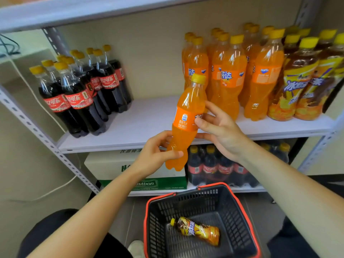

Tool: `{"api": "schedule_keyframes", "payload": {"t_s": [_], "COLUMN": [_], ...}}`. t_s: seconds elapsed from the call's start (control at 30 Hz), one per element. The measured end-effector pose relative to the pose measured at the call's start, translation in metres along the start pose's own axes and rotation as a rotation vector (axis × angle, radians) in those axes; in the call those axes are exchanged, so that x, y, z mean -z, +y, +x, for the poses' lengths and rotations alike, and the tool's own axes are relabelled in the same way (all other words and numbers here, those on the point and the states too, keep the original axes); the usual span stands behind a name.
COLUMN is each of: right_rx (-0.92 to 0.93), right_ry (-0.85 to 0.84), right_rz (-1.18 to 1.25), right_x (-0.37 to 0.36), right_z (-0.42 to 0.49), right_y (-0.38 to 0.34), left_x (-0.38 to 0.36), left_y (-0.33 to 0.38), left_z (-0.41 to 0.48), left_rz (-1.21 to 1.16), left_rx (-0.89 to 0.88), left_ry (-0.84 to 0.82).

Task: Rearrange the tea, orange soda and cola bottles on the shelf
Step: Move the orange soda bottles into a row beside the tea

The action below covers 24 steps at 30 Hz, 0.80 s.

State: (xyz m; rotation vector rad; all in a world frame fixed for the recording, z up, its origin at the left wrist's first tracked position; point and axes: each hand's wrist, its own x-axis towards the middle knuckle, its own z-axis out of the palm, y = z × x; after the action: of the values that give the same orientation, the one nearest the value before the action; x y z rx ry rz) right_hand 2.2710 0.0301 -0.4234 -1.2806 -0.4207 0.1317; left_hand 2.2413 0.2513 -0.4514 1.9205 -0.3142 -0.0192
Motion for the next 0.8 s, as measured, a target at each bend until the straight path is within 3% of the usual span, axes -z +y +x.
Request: {"api": "schedule_keyframes", "payload": {"t_s": [0.27, 0.47, 0.67, 0.8], "right_rx": [-0.091, -0.086, -0.089, -0.067], "right_ry": [0.07, 0.239, 0.11, 0.12], "right_rz": [-0.029, -0.044, 0.097, 0.114], "right_x": [0.016, 0.018, 0.027, 0.028], "right_z": [-0.01, -0.013, -0.011, -0.012], "right_y": [-0.002, 0.004, 0.002, 0.001], "left_x": [-0.028, -0.053, -0.045, -0.041], "left_y": [0.001, 0.003, 0.001, 0.0], "left_z": [-0.012, -0.013, -0.012, -0.011], "left_rz": [-0.219, -0.3, -0.412, -0.367], "left_rx": [0.171, 0.205, 0.176, 0.183], "left_ry": [-0.121, 0.039, -0.041, -0.114]}}
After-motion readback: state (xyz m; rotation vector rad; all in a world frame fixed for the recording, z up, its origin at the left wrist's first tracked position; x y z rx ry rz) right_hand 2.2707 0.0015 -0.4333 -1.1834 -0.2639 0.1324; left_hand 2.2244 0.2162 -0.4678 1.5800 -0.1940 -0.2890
